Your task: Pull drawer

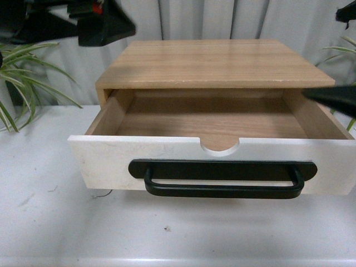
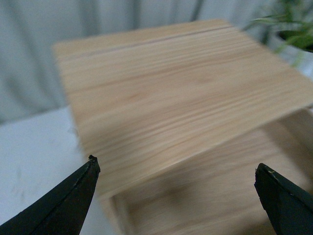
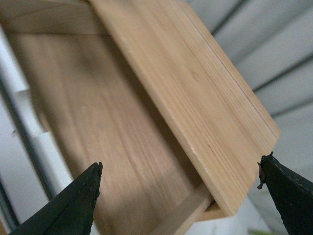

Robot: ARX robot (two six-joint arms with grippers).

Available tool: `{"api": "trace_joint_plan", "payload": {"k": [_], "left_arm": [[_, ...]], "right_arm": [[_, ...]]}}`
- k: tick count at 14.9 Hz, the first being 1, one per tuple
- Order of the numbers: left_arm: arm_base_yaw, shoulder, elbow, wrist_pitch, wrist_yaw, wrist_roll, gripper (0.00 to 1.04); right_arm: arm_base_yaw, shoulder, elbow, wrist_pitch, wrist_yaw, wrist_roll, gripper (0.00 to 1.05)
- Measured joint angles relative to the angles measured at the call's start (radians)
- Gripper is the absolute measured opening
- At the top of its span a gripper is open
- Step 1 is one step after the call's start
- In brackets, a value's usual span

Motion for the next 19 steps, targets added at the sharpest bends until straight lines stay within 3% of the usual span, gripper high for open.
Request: {"api": "trace_joint_plan", "payload": {"k": [2, 4, 9, 11, 13, 14, 16, 19], "left_arm": [[0.062, 0.017, 0.027, -0.042, -0.093, -0.167, 0.98], [0.067, -0.002, 0.037, -0.118, -0.098, -0.215, 0.98], [0.114, -0.08, -0.032, -0.185, 0.002, -0.174, 0.98], [0.136, -0.089, -0.048, -0.122, -0.029, -0.122, 0.97], [0.14, -0.151, -0.309, 0.357, -0.261, -0.052, 0.74], [0.182, -0.209, -0.414, 0.473, -0.26, -0.038, 0.64], [0.204, -0.335, -0.526, 0.591, -0.276, -0.031, 0.38], [0.194, -0.412, -0.671, 0.585, -0.268, -0.03, 0.04]], "right_arm": [[-0.044, 0.056, 0.107, -0.081, 0.163, 0.398, 0.98], [-0.12, 0.084, 0.145, -0.186, 0.22, 0.746, 0.98], [-0.178, 0.086, 0.146, -0.211, 0.214, 0.92, 0.98], [-0.189, 0.082, 0.129, -0.135, 0.221, 0.939, 0.97], [-0.161, 0.0, -0.114, 0.357, 0.404, 0.888, 0.73], [-0.162, -0.058, -0.211, 0.46, 0.418, 0.875, 0.62], [-0.161, -0.239, -0.326, 0.466, 0.427, 0.867, 0.39], [-0.163, -0.36, -0.47, 0.485, 0.429, 0.865, 0.02]]}}
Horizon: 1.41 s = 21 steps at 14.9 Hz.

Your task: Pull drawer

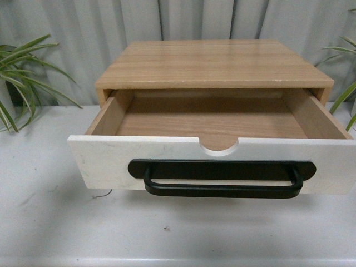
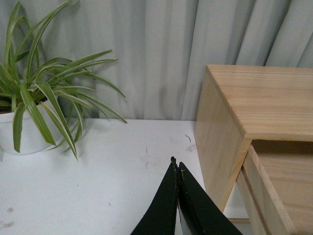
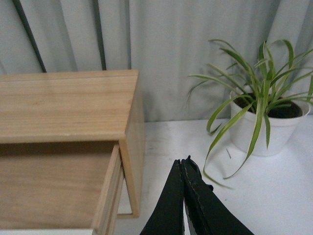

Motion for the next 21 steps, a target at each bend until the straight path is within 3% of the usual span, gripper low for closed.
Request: {"api": "trace_joint_plan", "payload": {"k": [4, 10, 11, 13, 21], "left_arm": [[0.003, -0.157, -0.106, -0.032, 0.0, 0.003, 0.02], [0.002, -0.421, -0.211, -0.193, 0.0, 0.003, 0.02], [0.002, -0.427, -0.242, -0.135, -0.001, 0.003, 0.02], [0.002, -0.488, -0.253, -0.22, 0.0, 0.003, 0.02], [0.002, -0.762, -0.253, -0.469, 0.0, 0.003, 0.02]], "right_arm": [[0.001, -0.137, -0.109, -0.013, -0.001, -0.004, 0.02], [0.001, -0.365, -0.22, -0.147, -0.001, -0.004, 0.02], [0.001, -0.4, -0.227, -0.172, -0.001, -0.004, 0.02], [0.001, -0.441, -0.261, -0.141, -0.001, -0.003, 0.02], [0.001, -0.666, -0.264, -0.377, -0.001, -0.004, 0.02]]}}
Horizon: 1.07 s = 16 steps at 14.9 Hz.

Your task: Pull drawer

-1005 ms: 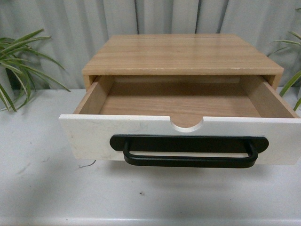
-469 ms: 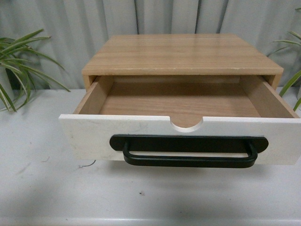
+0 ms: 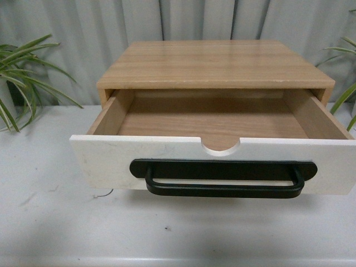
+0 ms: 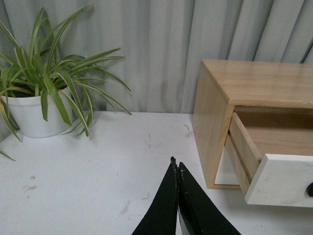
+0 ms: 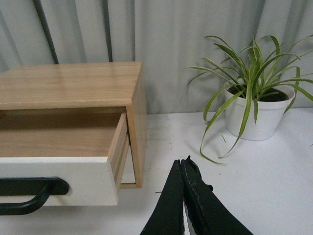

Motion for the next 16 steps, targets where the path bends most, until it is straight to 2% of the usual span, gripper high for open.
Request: {"api": "trace_joint_plan", "payload": {"k": [4, 5, 7, 8, 14, 15, 16], "left_arm": [[0.0, -0.106, 0.0, -0.108, 0.0, 0.0, 0.02], [0.0, -0.127, 0.0, -0.125, 0.0, 0.0, 0.02], [0.0, -0.153, 0.002, -0.168, -0.001, 0.0, 0.02], [0.001, -0.245, 0.0, -0.304, 0.003, 0.0, 0.02], [0.0, -0.29, 0.0, -0.304, 0.0, 0.0, 0.02], [0.0, -0.29, 0.0, -0.304, 0.0, 0.0, 0.08], [0.0, -0.29, 0.0, -0.304, 0.0, 0.0, 0.2]], "right_arm": [[0.0, -0.09, 0.0, -0.093, 0.0, 0.0, 0.02], [0.0, -0.198, 0.001, -0.257, -0.001, 0.0, 0.02], [0.0, -0.26, 0.0, -0.264, 0.0, 0.0, 0.02], [0.0, -0.258, 0.003, -0.26, 0.001, -0.001, 0.02], [0.0, -0.259, 0.001, -0.271, 0.0, -0.002, 0.02], [0.0, -0.259, 0.001, -0.271, 0.0, -0.002, 0.06], [0.0, -0.259, 0.001, -0.271, 0.0, -0.002, 0.18]]}}
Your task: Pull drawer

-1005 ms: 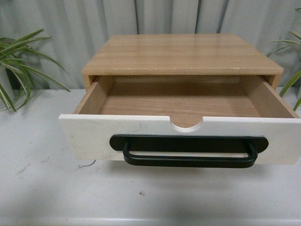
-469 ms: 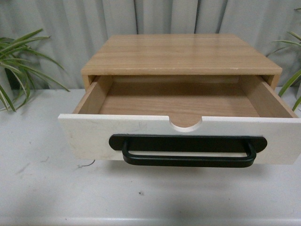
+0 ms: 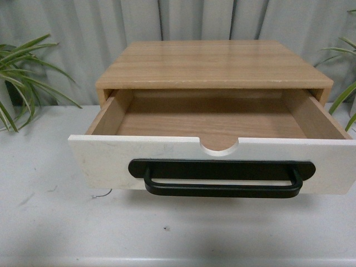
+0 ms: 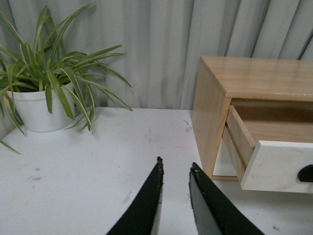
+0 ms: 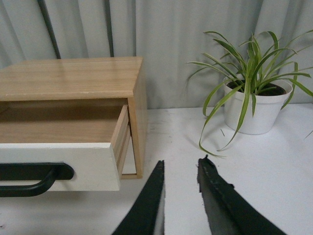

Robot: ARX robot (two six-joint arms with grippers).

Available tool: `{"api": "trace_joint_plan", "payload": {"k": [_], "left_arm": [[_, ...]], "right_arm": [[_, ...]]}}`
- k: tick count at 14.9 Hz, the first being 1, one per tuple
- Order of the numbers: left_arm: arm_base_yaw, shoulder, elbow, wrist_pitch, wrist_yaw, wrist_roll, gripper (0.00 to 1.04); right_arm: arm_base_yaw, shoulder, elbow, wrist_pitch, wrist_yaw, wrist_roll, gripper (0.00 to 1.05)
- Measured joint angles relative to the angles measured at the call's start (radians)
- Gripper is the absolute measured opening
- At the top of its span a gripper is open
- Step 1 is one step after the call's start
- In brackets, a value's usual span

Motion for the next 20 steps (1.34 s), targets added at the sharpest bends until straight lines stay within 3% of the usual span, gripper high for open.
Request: {"api": "trace_joint_plan", "payload": {"k": [7, 20], "left_arm": [[0.0, 0.0, 0.0, 0.0, 0.0, 0.001, 1.0], [0.0, 0.0, 0.0, 0.0, 0.0, 0.001, 0.98]], "right_arm": [[0.0, 0.0, 0.0, 0.0, 0.0, 0.0, 1.0], [0.0, 0.0, 0.0, 0.0, 0.0, 0.0, 0.98]]}}
